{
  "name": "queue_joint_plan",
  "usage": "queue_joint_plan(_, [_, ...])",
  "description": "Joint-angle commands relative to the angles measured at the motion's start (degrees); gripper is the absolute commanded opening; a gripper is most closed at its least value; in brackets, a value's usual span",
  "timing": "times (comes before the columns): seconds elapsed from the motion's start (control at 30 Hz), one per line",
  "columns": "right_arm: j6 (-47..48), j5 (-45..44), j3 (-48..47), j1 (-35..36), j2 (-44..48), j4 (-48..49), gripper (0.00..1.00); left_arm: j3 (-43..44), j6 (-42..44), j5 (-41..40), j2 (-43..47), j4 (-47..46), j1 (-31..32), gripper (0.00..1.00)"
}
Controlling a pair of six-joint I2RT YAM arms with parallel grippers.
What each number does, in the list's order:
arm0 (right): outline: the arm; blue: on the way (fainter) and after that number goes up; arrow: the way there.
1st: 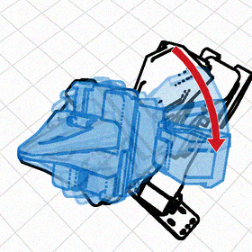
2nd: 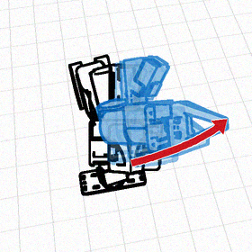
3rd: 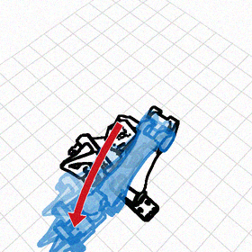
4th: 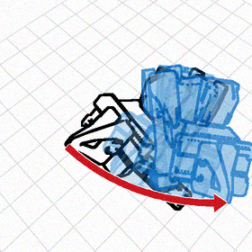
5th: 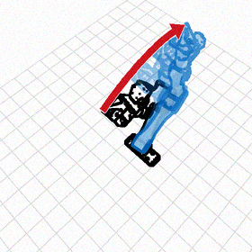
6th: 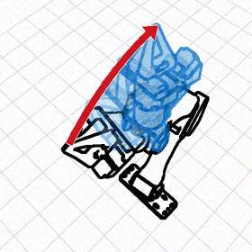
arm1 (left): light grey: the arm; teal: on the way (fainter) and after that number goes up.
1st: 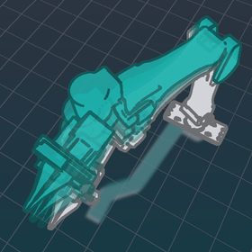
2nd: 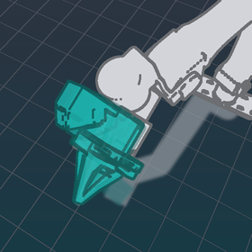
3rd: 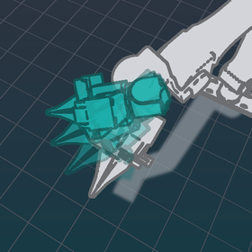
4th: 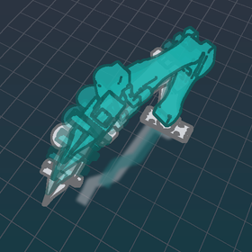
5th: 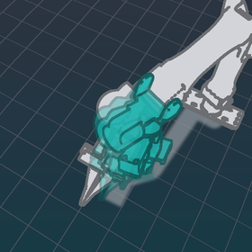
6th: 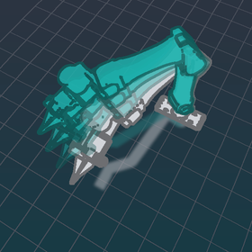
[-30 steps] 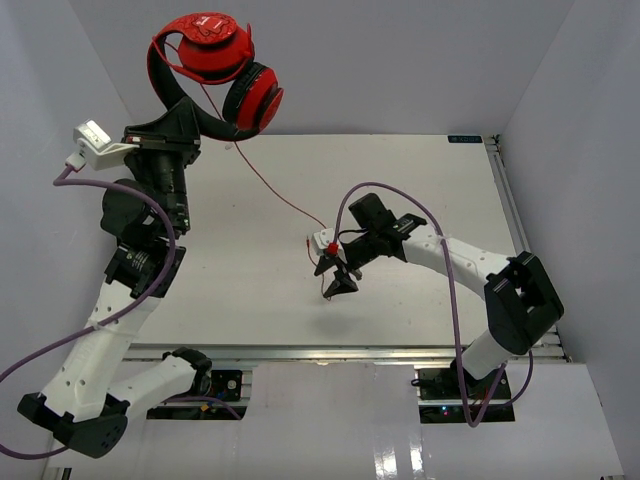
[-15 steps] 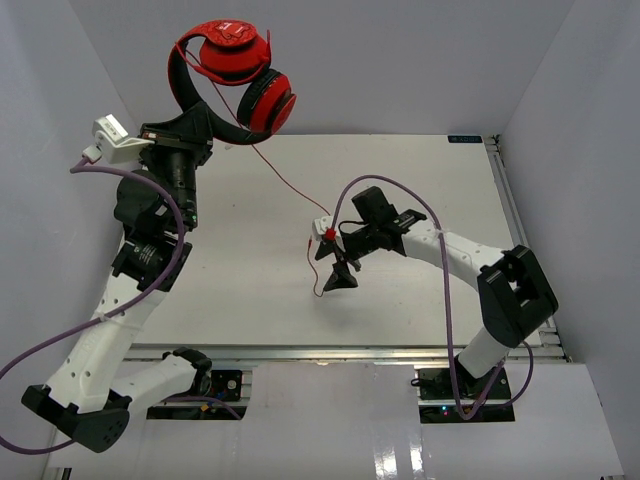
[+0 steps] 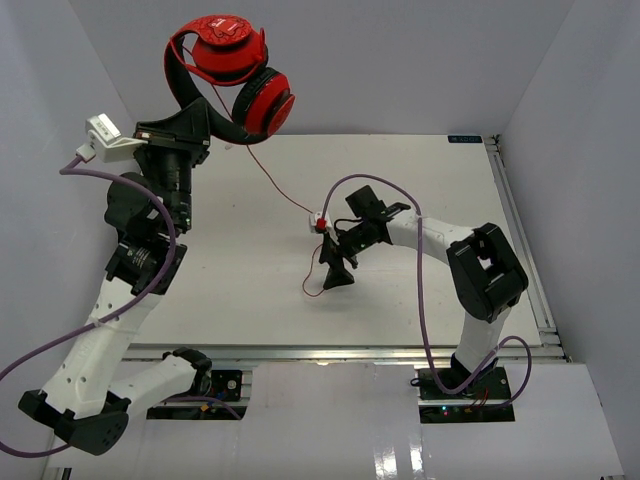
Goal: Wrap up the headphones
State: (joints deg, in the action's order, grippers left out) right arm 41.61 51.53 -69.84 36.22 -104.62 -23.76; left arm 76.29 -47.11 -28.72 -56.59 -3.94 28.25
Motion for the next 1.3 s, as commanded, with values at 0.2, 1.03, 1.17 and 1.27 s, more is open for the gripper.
queue_joint_plan(0.2, [-2.12, 5.54, -3.01, -3.97, -0.65, -1.22, 0.94, 1.14, -4.49, 2.17, 3.42, -1.23, -0.04, 0.0])
queue_joint_plan(1.03, [-46.99, 1.0, 8.12, -3.92, 10.63, 38.35, 0.9, 3.86, -9.03, 7.43, 2.02, 1.04, -0.04, 0.0])
queue_joint_plan(1.17, [-59.39, 2.05, 8.31, -3.35, 10.97, 45.2, 0.9, 4.17, -9.36, 7.76, 1.17, 1.17, -0.04, 0.0])
queue_joint_plan(1.27, [-63.51, 1.84, 7.64, -3.08, 10.54, 48.52, 0.9, 4.53, -9.68, 8.03, 0.71, 1.22, -0.04, 0.0])
